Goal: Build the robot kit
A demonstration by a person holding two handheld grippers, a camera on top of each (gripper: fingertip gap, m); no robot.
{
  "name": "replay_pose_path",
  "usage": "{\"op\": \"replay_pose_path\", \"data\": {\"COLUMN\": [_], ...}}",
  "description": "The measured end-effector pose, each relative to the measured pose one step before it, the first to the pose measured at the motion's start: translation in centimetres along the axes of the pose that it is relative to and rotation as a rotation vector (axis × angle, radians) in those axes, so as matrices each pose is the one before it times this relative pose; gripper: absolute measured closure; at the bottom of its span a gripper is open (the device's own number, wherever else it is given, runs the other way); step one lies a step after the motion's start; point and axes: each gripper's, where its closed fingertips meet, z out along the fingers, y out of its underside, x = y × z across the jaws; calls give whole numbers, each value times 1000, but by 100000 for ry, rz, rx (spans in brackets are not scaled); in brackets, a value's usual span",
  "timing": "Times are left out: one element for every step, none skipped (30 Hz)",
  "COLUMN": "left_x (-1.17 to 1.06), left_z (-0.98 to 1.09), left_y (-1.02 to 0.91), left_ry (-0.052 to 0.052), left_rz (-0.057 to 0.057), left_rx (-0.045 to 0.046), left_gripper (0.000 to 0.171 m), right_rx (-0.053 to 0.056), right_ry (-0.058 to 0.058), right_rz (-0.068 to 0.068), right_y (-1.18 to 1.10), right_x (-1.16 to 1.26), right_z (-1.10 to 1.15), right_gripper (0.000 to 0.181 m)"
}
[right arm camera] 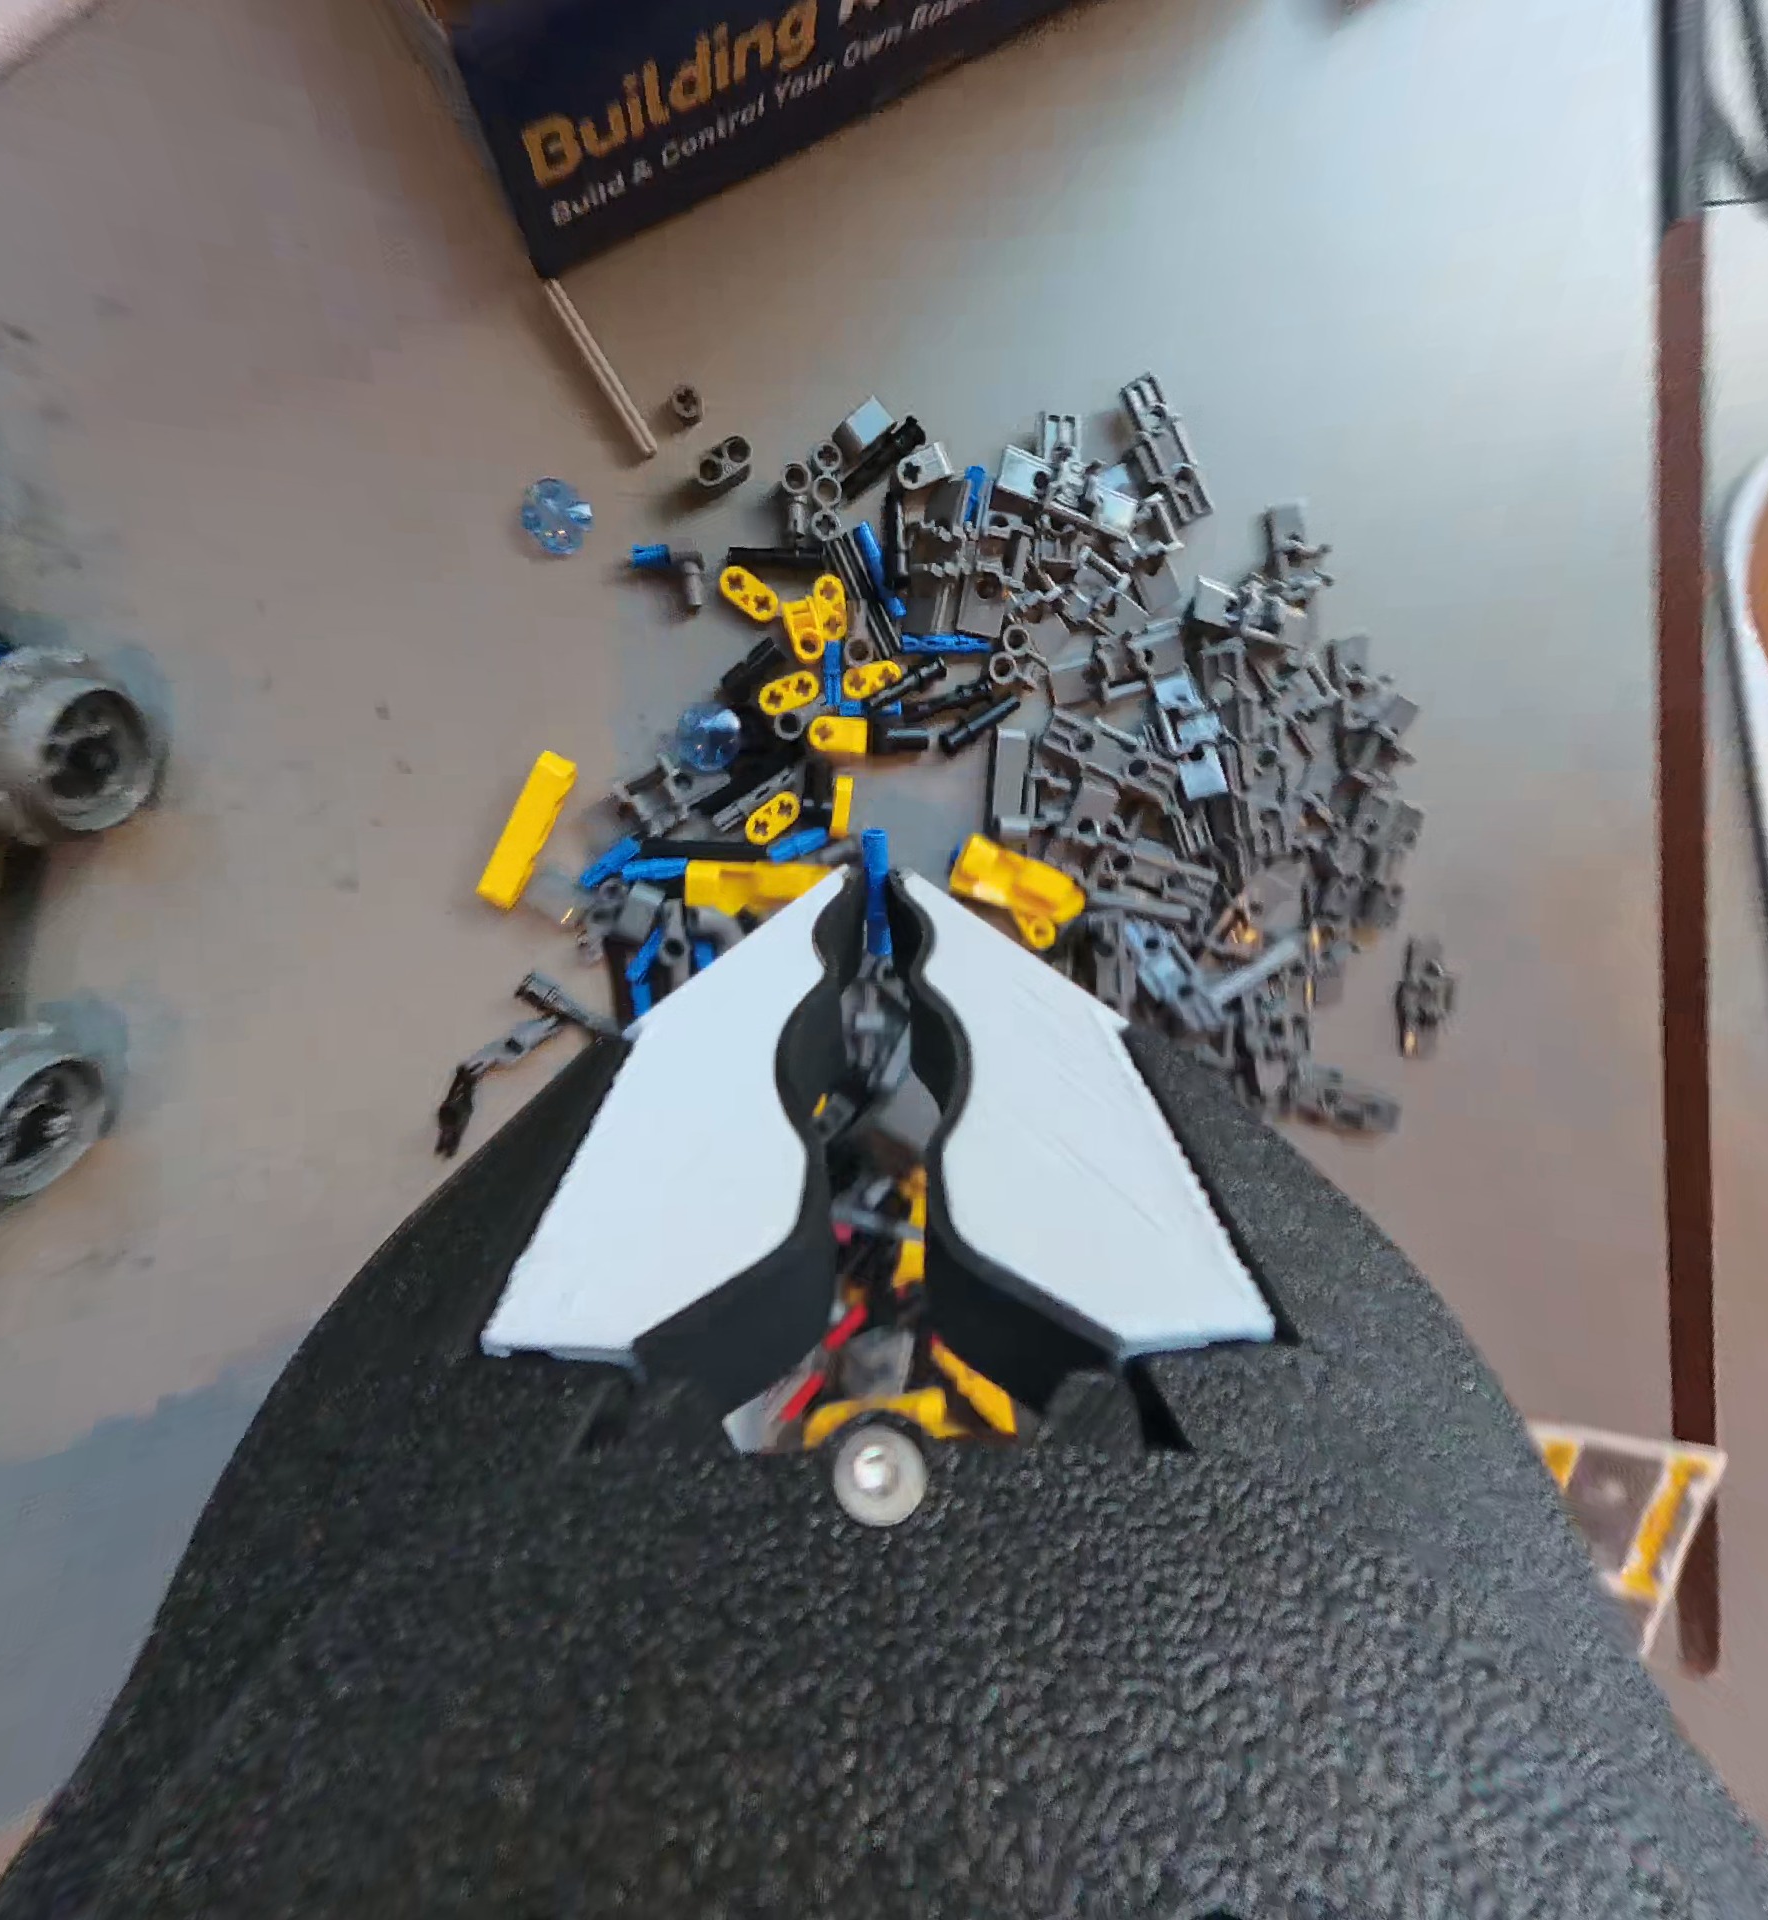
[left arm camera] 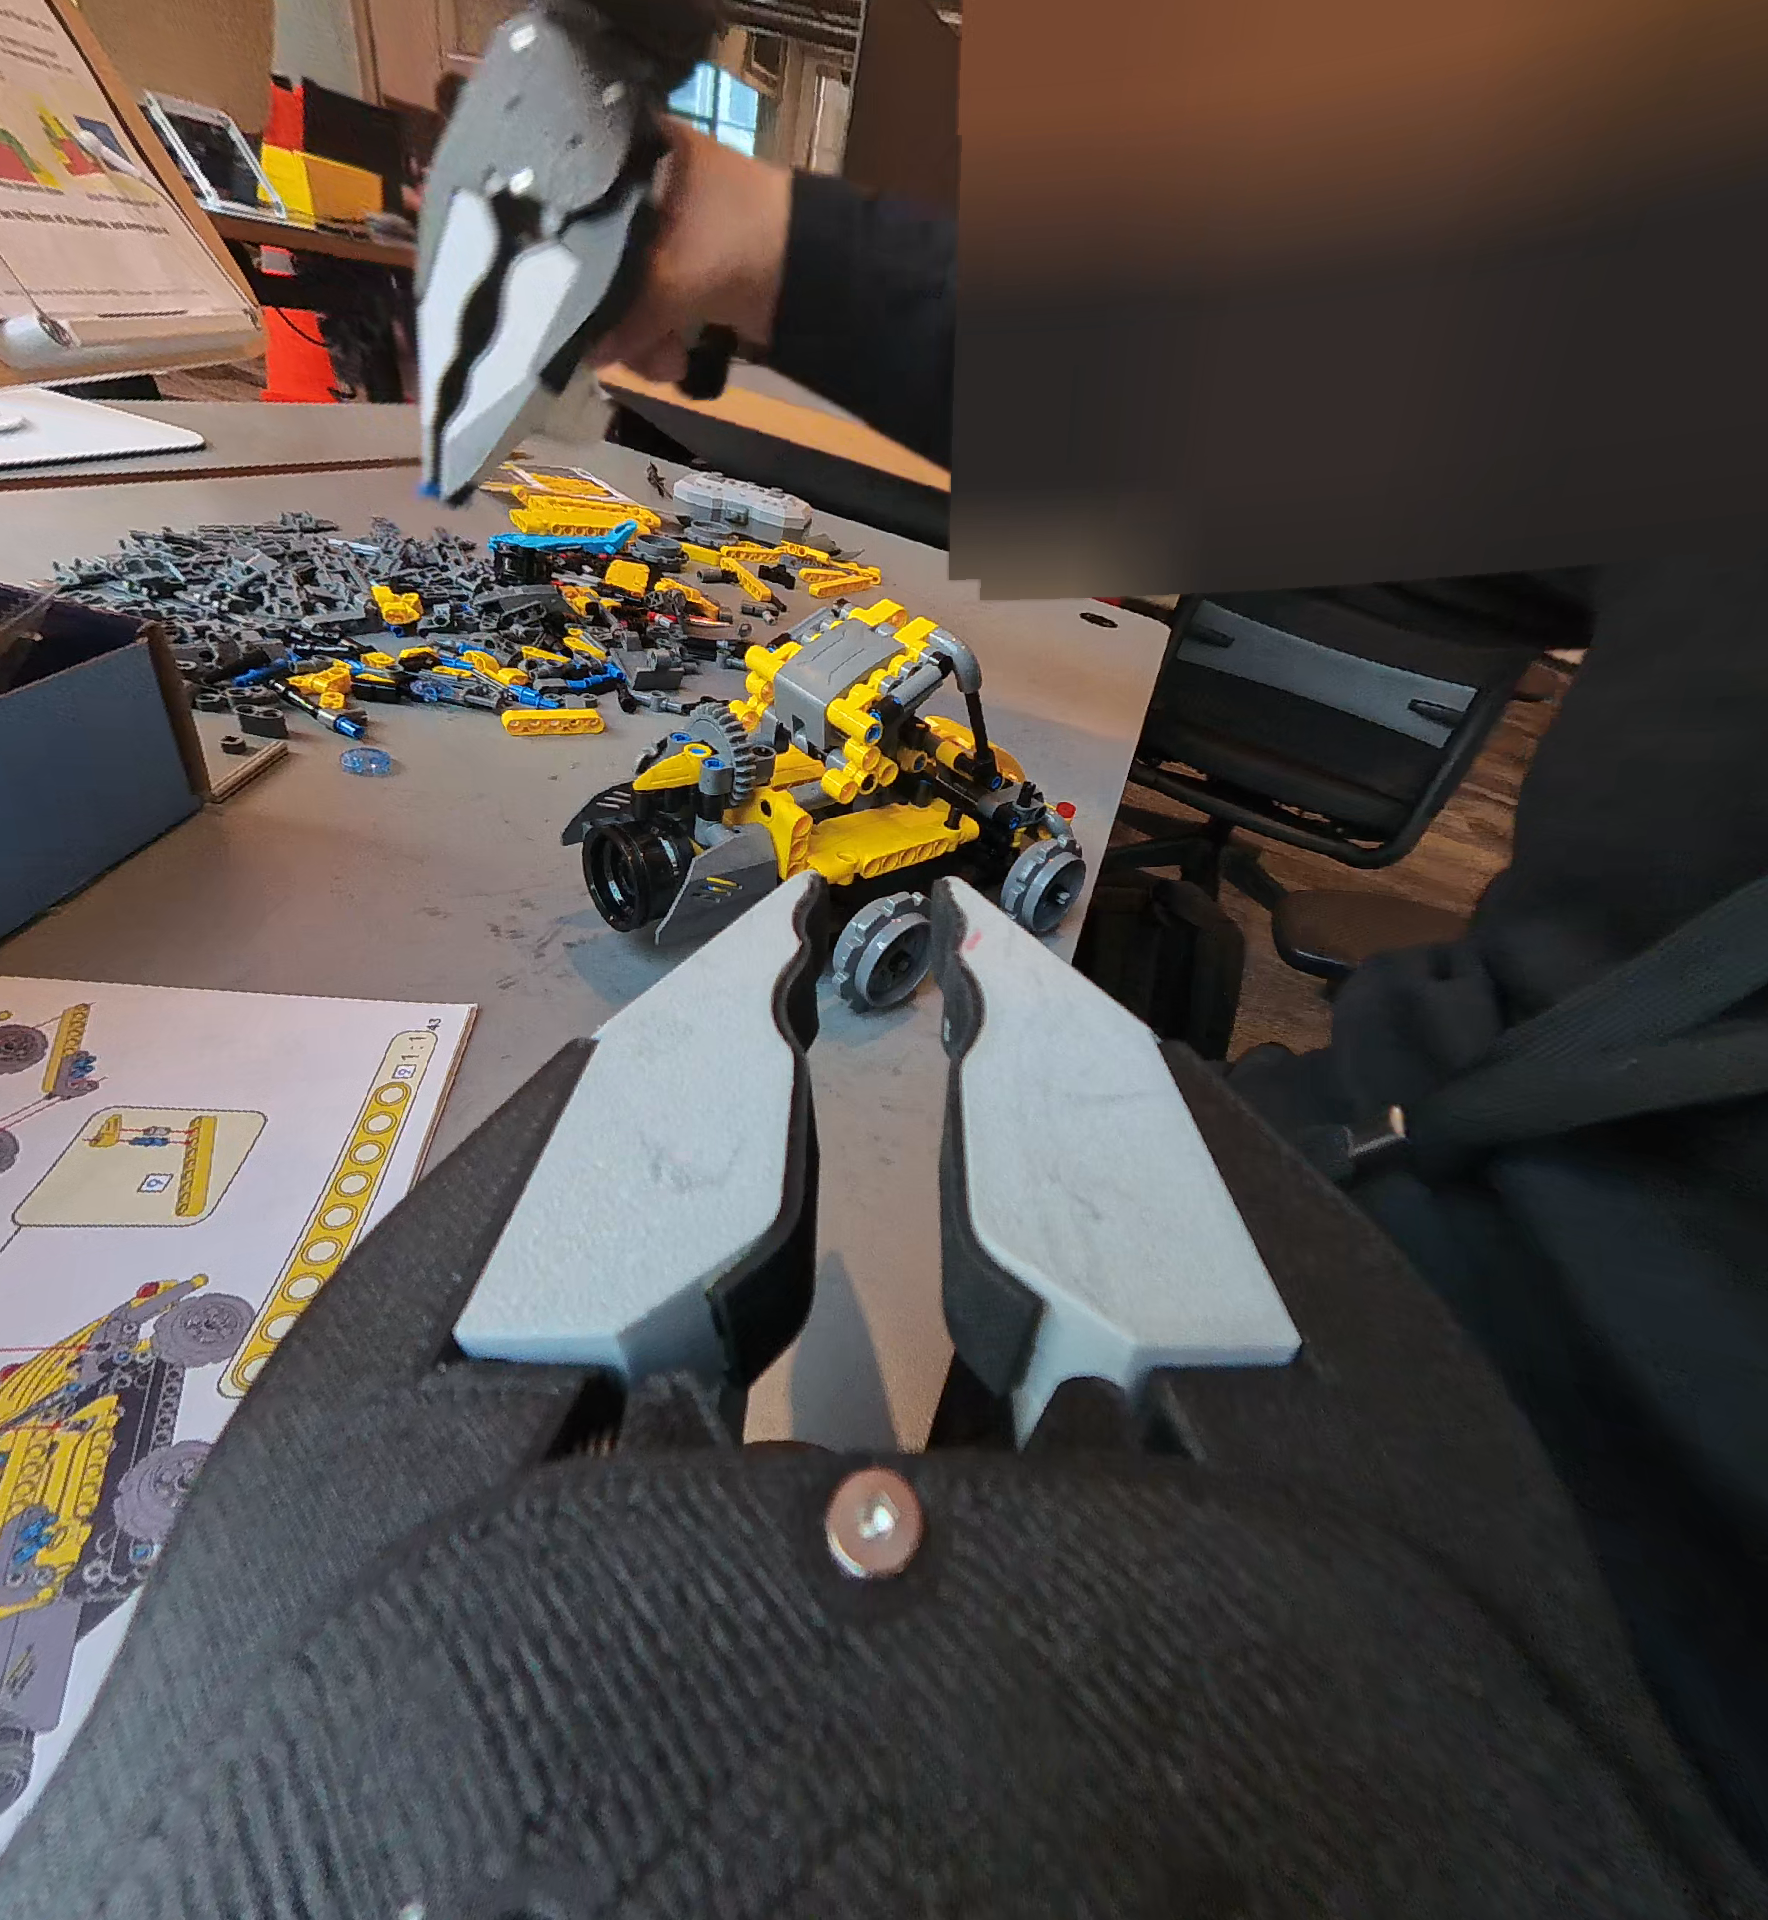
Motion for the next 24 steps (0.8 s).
{"op": "replay_pose_path", "data": {"left_x": [-20, -16, -21, -16, -7, 3, -11, -5, -29, -31, -33, -25, -32, -34, -26, -18, -23, -23, -5, -6, 12, 13, 5, 3], "left_z": [-17, -23, -9, 4, 11, 26, 21, 26, 19, 13, 20, 35, 33, 23, 24, 19, 18, 11, -11, -12, -15, -11, 15, 14], "left_y": [-16, -30, -18, -7, 24, 25, 19, 21, 6, 0, 16, 17, 20, 39, 25, 16, 9, 12, -6, -18, -27, -4, 17, 19], "left_ry": [70, 30, -84, -110, -125, -118, -99, -87, -111, -159, -133, -143, -179, -226, -179, -145, -79, -21, 33, -5, -21, 12, -35, -21], "left_rz": [-265, -209, -135, 4, 93, 96, 46, -39, -135, -186, -152, -149, -117, -61, -44, -82, -152, -188, -129, -36, 142, 141, 103, 156], "left_rx": [128, 185, 186, 52, -159, -238, -146, -91, -103, -50, -105, -186, -205, -250, -220, -143, -127, -84, 21, 131, 189, 81, -111, -122], "left_gripper": [155, 155, 155, 155, 155, 155, 155, 155, 155, 155, 155, 155, 155, 155, 155, 155, 155, 155, 155, 155, 155, 155, 154, 154], "right_rx": [1802, 695, -652, -1787, -2342, -2824, -3448, -3576, -3730, -3620, -3037, -2248, -1870, -1730, -1176, -751, -1078, -1915, -2331, 3797, 3349, -138, -697, -672], "right_ry": [2483, 2779, 3363, 3423, 3275, 2634, 2111, 1093, -63, -741, -1525, -1428, -1340, -1202, -1390, -1573, -1895, -1564, -859, -1044, -1720, -1205, 893, 1520], "right_rz": [2153, 1935, 1794, 2078, 2673, 3508, 4293, 4647, 5089, 4995, 3985, 3014, 2647, 2687, 2615, 2351, 2084, 1637, 947, 1320, 2256, 630, -1589, -1747], "right_y": [451, 791, 1173, 1525, 1819, 2074, 2324, 2453, 2501, 2443, 2235, 1956, 1720, 1498, 1209, 953, 813, 762, 692, -389, -454, 42, 132, 126], "right_x": [-309, -284, -136, -23, 58, 54, 36, -85, -210, -267, -391, -364, -276, -128, -68, -29, -44, -8, 49, 29, -68, -136, 1, 59], "right_z": [-1775, -1909, -1970, -1942, -1812, -1559, -1163, -706, -249, 144, 441, 626, 761, 864, 928, 931, 961, 966, 898, 162, -197, -7, 88, 137], "right_gripper": [177, 178, 178, 178, 178, 177, 177, 177, 177, 177, 177, 177, 177, 177, 177, 177, 177, 177, 177, 177, 177, 177, 177, 177]}}
